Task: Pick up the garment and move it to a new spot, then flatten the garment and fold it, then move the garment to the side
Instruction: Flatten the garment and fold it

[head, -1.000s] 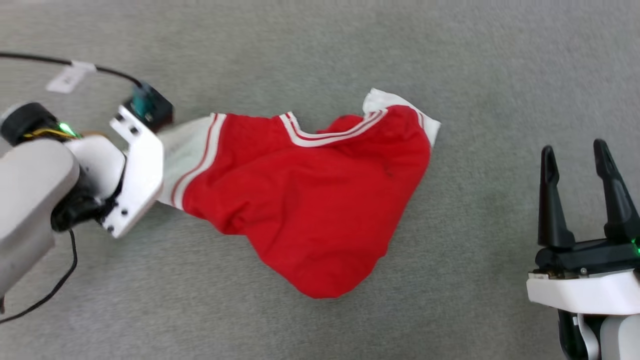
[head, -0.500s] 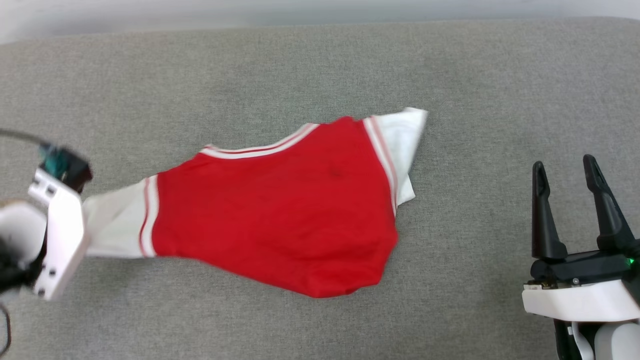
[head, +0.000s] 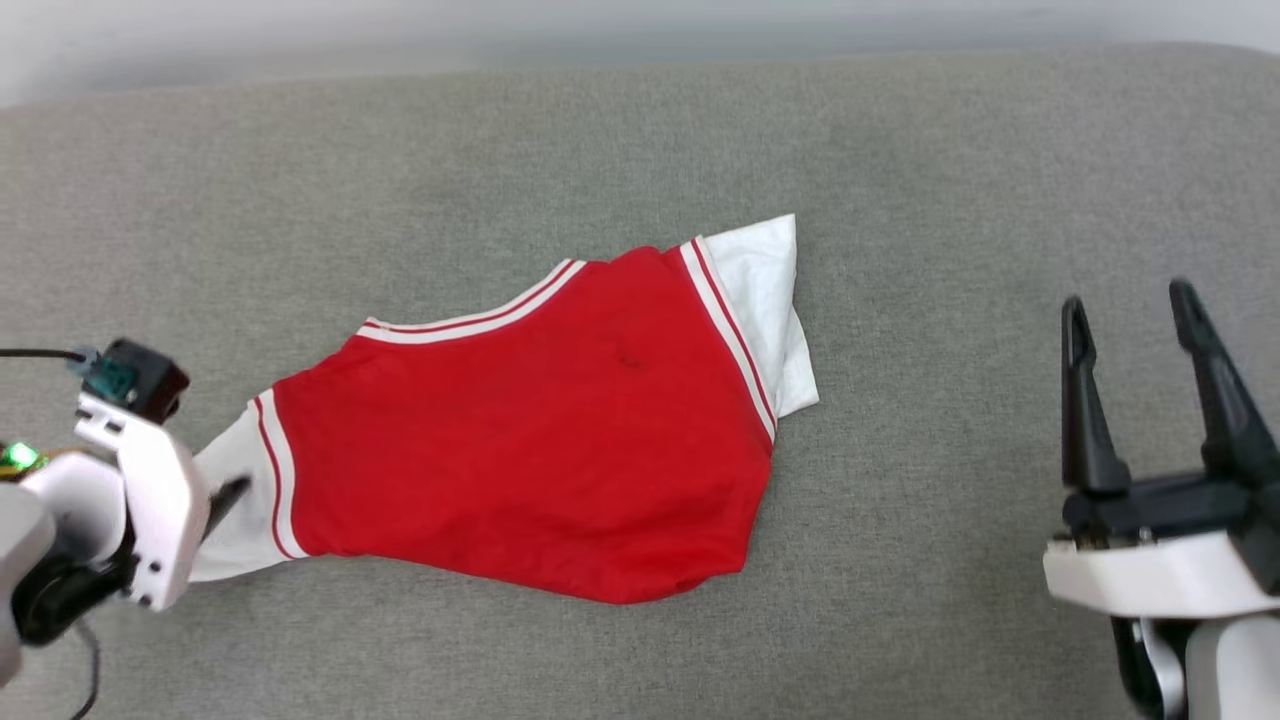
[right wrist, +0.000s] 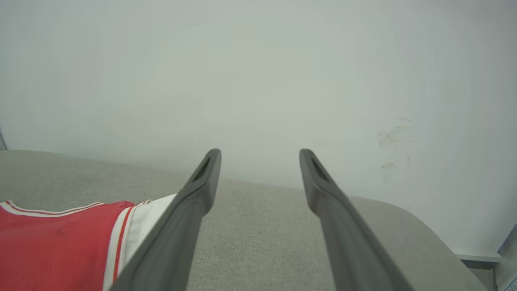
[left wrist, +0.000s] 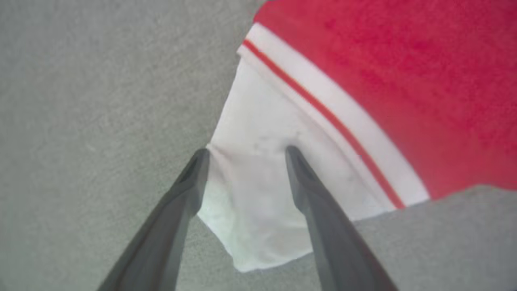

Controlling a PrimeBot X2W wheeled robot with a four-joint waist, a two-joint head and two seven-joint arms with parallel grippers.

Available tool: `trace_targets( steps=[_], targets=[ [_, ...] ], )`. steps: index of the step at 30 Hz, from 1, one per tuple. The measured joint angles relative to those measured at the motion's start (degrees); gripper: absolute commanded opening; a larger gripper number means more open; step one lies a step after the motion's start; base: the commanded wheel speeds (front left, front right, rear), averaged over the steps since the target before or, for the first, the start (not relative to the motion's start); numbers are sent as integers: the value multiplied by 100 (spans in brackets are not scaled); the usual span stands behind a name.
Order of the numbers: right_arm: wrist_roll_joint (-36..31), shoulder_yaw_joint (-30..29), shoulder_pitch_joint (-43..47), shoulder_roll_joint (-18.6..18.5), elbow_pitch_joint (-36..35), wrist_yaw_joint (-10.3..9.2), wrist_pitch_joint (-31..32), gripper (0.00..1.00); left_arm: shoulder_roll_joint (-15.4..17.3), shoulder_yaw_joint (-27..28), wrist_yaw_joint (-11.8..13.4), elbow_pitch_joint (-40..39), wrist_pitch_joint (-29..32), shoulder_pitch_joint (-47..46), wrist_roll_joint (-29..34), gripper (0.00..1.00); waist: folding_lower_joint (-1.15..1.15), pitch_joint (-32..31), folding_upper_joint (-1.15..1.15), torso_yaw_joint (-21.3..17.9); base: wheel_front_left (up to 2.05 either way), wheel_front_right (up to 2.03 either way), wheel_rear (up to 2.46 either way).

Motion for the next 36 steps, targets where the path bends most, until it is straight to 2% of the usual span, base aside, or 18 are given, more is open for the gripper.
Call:
trace_targets(
  steps=[2,6,7,9,13,15,20,22,25,28,33,36],
  targets=[
    [-133,48,-216,-71,-8,0,0,100,-48,126,110,-71,-594,-41,211,100,0,-80,0,22,0,0,0],
    [-233,179,-736,-457,-1,0,0,100,-101,471,612,-219,-1863,-111,532,100,0,-217,0,90,0,0,0],
    [-244,457,-1230,-815,243,0,79,100,-292,677,992,-368,-2575,35,556,100,0,-289,0,144,0,0,0],
    [-198,736,-1546,-1099,394,0,397,100,-391,821,1305,-467,-3010,144,568,100,0,-318,0,181,0,0,0],
    [123,1475,-2230,-1741,735,0,1445,100,-576,1178,1882,-766,-3398,344,672,100,0,-316,0,253,0,0,0],
    [517,1845,-2525,-1996,877,0,2030,100,-701,1450,2159,-959,-3443,494,742,100,0,-292,0,295,0,0,0],
    [1444,2929,-3287,-2721,1199,0,3635,100,-1028,2695,2796,-1639,-3464,1020,1526,100,0,-181,0,412,0,0,0],
    [1984,3350,-3531,-2891,1296,0,4301,100,-1214,3177,2950,-1874,-3464,1418,1859,100,0,-128,0,452,0,0,0],
    [2730,3844,-3935,-3015,1404,1,5214,100,-1530,3917,3047,-2160,-3464,1924,2372,100,0,-27,0,513,0,0,0],
    [3220,4291,-4301,-3143,1569,0,6014,100,-1960,4533,3033,-2385,-3464,2377,2837,100,0,84,0,599,0,0,0],
    [3613,4751,-4769,-3131,1970,0,6845,100,-2670,5263,2698,-2583,-3464,2873,3545,100,0,319,0,780,0,0,0],
    [3786,4822,-4841,-2960,2301,0,7004,100,-3117,5579,2442,-2638,-3464,3031,3873,100,0,491,0,901,0,0,0]
  ],
)
